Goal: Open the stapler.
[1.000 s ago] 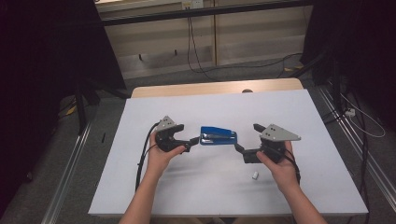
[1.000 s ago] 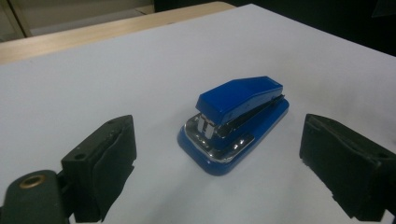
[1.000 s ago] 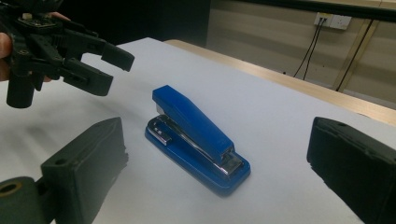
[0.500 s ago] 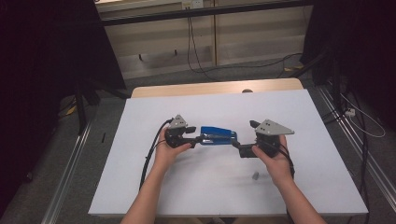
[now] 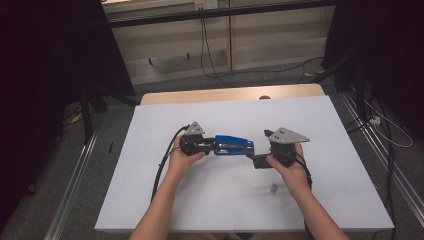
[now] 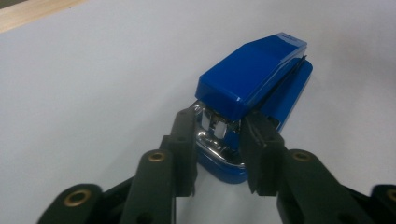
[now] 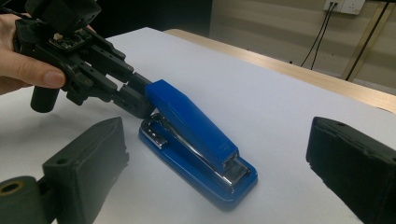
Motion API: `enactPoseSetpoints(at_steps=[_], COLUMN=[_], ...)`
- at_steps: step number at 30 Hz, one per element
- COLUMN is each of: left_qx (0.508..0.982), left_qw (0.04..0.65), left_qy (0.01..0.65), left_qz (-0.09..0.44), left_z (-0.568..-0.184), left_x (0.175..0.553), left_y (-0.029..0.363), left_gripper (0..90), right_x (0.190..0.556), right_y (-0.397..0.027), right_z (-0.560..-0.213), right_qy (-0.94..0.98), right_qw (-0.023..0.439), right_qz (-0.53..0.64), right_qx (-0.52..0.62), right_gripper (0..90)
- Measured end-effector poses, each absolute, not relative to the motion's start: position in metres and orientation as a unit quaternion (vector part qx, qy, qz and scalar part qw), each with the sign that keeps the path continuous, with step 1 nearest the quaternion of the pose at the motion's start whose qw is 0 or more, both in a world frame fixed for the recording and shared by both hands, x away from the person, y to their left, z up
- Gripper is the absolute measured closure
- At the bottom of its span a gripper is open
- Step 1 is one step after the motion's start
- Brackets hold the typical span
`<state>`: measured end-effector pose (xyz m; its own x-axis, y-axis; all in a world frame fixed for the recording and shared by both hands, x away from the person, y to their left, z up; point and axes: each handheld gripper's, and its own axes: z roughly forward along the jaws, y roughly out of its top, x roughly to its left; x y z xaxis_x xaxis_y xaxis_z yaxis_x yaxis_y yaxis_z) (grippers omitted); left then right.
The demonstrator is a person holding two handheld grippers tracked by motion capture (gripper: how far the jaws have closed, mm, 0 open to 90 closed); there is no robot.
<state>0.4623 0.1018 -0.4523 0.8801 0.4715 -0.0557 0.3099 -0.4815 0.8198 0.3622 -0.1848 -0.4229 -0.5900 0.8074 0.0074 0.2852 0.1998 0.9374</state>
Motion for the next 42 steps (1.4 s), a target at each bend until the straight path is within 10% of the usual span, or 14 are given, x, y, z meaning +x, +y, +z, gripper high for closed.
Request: enactPoseSetpoints(at_steps=[17,29,42], left_qx=[0.837,0.838,0.846], left_qw=[0.493,0.490,0.481], left_qy=[0.219,0.221,0.210], left_qz=[0.089,0.097,0.097], left_z=[-0.428,-0.420,-0.417], left_x=[0.459,0.460,0.458], left_y=[0.094,0.087,0.087], left_gripper=[74.6,77.0,77.9], right_x=[0.363,0.369,0.388], right_y=[-0.169,-0.147,-0.109], right_z=[-0.429,-0.436,-0.449], right_qy=[0.744,0.754,0.728], right_qw=[0.236,0.200,0.188], right_qz=[0.504,0.481,0.470], right_qx=[0.370,0.399,0.461], right_gripper=[4.3,87.6,90.0])
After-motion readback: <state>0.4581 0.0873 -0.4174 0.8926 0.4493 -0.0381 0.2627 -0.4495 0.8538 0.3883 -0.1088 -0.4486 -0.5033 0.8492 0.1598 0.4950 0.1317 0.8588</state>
